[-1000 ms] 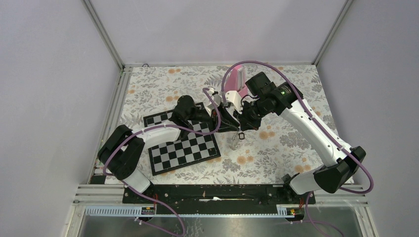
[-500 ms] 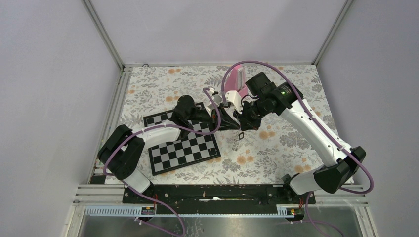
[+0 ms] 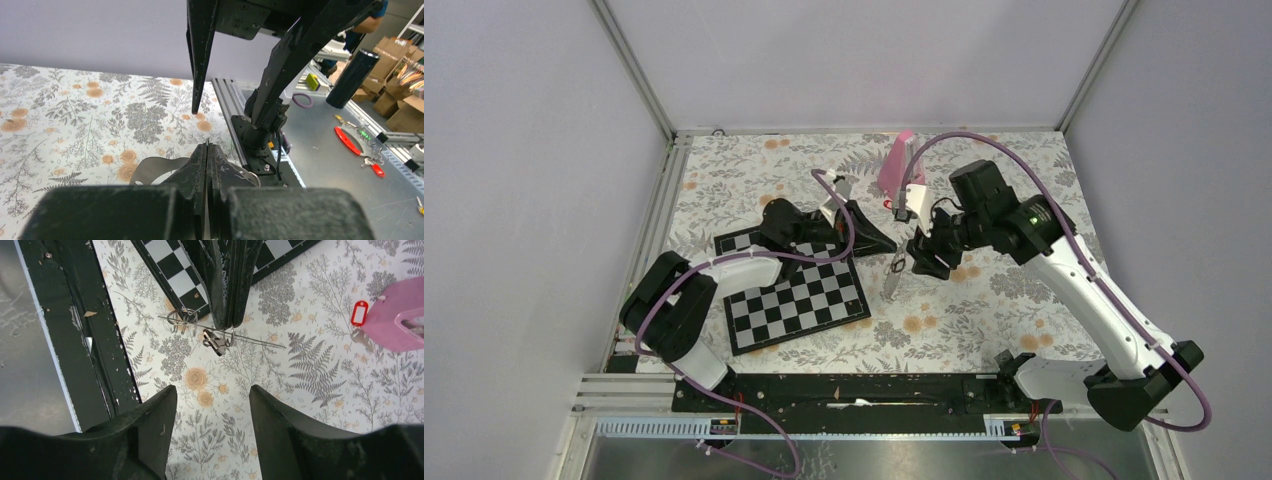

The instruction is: Put the keys on the keyring

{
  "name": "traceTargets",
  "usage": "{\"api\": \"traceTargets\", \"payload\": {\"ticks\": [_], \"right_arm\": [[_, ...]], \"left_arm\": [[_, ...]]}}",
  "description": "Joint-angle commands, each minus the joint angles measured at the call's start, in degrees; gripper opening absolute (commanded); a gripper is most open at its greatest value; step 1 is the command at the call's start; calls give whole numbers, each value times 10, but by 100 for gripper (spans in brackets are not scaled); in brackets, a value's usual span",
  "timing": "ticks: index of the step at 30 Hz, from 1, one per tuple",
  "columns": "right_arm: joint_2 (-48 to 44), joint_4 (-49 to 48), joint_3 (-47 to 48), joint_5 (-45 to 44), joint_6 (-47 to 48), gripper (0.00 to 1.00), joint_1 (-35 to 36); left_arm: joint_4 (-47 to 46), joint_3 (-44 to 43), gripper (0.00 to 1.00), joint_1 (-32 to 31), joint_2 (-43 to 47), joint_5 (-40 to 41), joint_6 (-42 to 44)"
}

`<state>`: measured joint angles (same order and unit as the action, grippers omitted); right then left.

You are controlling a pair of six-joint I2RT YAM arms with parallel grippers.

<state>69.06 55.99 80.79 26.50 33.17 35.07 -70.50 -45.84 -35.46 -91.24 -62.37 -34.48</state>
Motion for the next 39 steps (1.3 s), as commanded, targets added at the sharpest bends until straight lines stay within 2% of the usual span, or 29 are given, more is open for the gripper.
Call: {"api": "traceTargets", "payload": {"ticks": [1, 8, 13, 15, 28, 32, 39], "right_arm": [[-24, -69, -32, 55, 3, 63, -7], [-28, -140, -78, 120, 2, 64, -8], [-31, -182, -110, 134, -5, 61, -8], [-31, -184, -116, 146, -3, 56, -8], [-34, -194, -133, 165, -2, 11, -15], [-35, -198, -140, 171, -3, 6, -15], [-33, -202, -142, 175, -5, 4, -17]], "left_arm": [[-106, 10, 0, 0, 29, 21, -58], [-106, 16, 0, 0, 44, 41, -75], [-106, 20, 0, -1, 50, 48, -83], [-106, 21, 0, -2, 50, 48, -85], [-116, 25, 0, -5, 53, 49, -95], [-121, 23, 0, -6, 54, 48, -100], [-122, 23, 0, -10, 57, 46, -103]]}}
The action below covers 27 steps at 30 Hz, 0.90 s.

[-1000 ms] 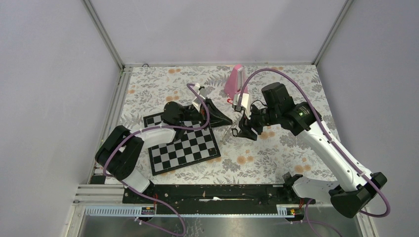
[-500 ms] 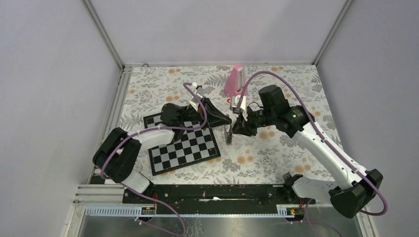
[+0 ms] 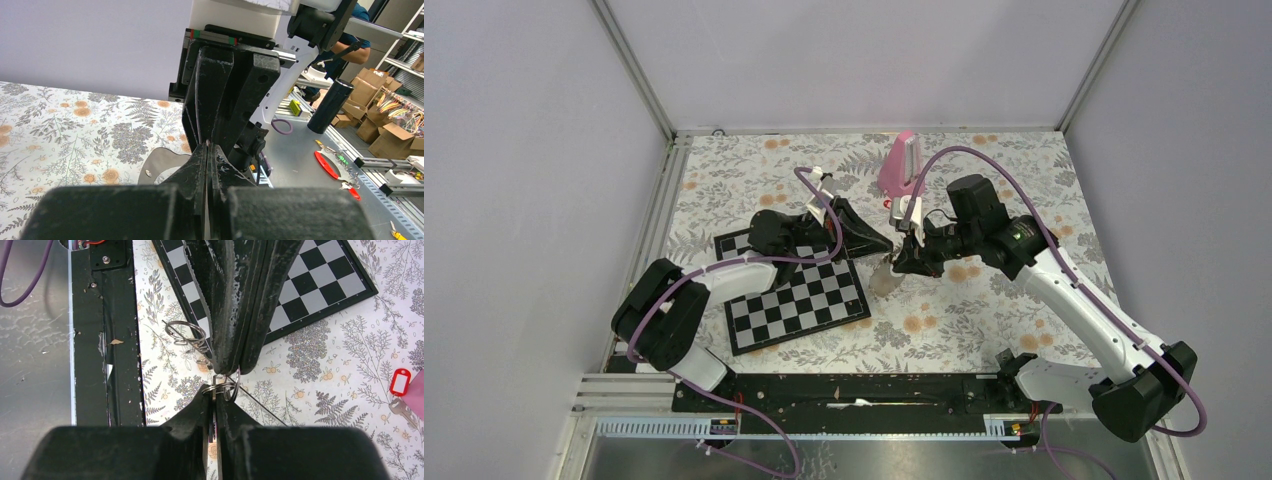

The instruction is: Put the keys on the keyring

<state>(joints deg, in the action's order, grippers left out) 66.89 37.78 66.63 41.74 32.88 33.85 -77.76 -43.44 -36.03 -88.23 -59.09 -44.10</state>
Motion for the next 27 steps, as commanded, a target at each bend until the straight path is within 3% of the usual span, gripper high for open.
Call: {"api": "traceTargets", "payload": {"ticks": [1, 27], "right_arm": [[-11, -21, 0, 24, -4, 4, -5], [-27, -34, 0, 6, -30, 5, -15]], "left_arm": [[-50, -2, 0, -4, 27, 13, -6], [-20, 6, 0, -9, 19, 25, 40]]}}
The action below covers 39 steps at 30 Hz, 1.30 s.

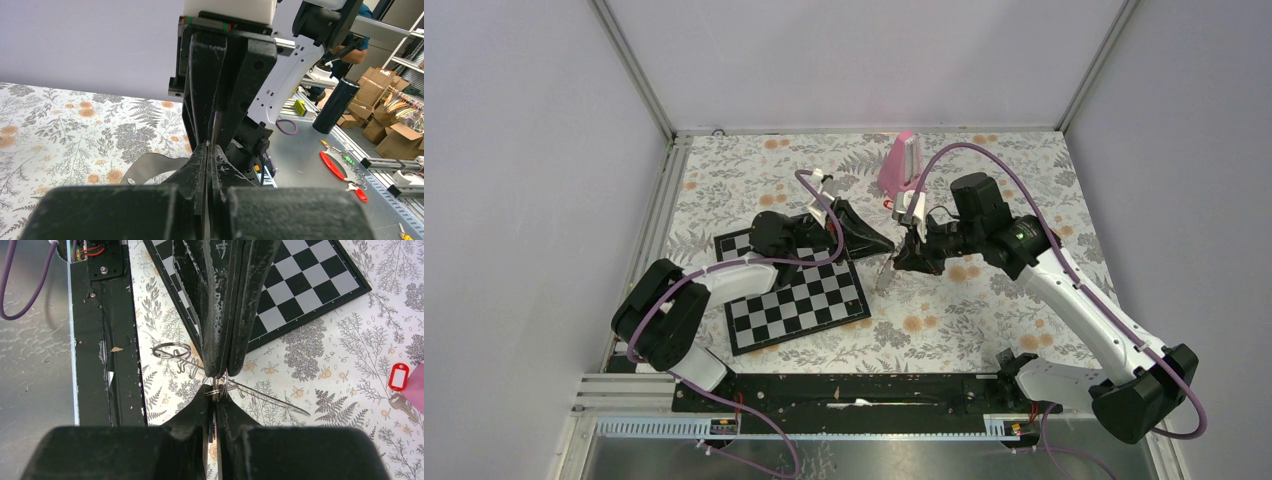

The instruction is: Put the keys on the keyring

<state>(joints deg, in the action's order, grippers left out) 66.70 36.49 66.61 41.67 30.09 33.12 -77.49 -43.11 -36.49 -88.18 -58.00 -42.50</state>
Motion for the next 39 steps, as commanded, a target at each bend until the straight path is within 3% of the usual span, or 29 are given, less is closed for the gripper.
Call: {"api": "traceTargets", "payload": {"ticks": [1, 23, 39], "right_arm": [[-29, -19, 0, 3, 0, 5, -9], [-60, 19, -5, -101, 39, 4, -15], [-16, 33, 59, -56, 29, 8, -15]], "left_arm": [[-19, 3, 0, -4, 19, 14, 30], [-6, 7, 0, 2, 26, 0, 52], [40, 7, 0, -8, 19, -13, 85]]}}
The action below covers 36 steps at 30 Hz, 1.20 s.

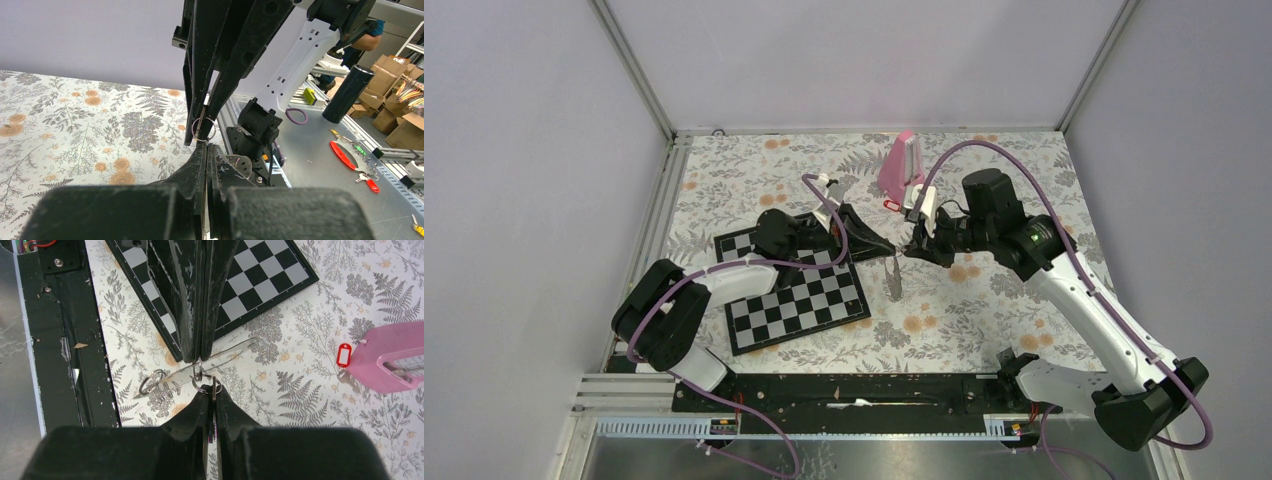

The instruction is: Put the keys on the keyring

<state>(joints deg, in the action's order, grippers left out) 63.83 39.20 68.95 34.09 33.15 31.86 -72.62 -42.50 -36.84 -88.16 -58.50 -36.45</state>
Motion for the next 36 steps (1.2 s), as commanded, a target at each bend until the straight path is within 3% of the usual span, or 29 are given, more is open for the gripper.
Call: {"api": "traceTargets", "payload": {"ticks": [1, 8, 13, 22, 28, 36], "right_arm": [[17, 6, 37, 23, -2, 8, -2], [17, 16, 41, -18, 7, 8, -2], [3, 25, 14, -107, 29, 6, -3], [5, 24, -56, -210, 54, 4, -4], [42, 19, -41, -185, 42, 5, -3], [58, 11, -50, -178, 33, 6, -25]], "left_arm": [[-8, 0, 0, -6, 19, -7, 25], [19, -1, 1, -5, 22, -2, 50], [84, -5, 31, -3, 26, 17, 100], [177, -12, 63, 21, 33, 62, 160], [207, -12, 74, 72, 45, 121, 155], [252, -28, 83, 131, 38, 127, 141]]}}
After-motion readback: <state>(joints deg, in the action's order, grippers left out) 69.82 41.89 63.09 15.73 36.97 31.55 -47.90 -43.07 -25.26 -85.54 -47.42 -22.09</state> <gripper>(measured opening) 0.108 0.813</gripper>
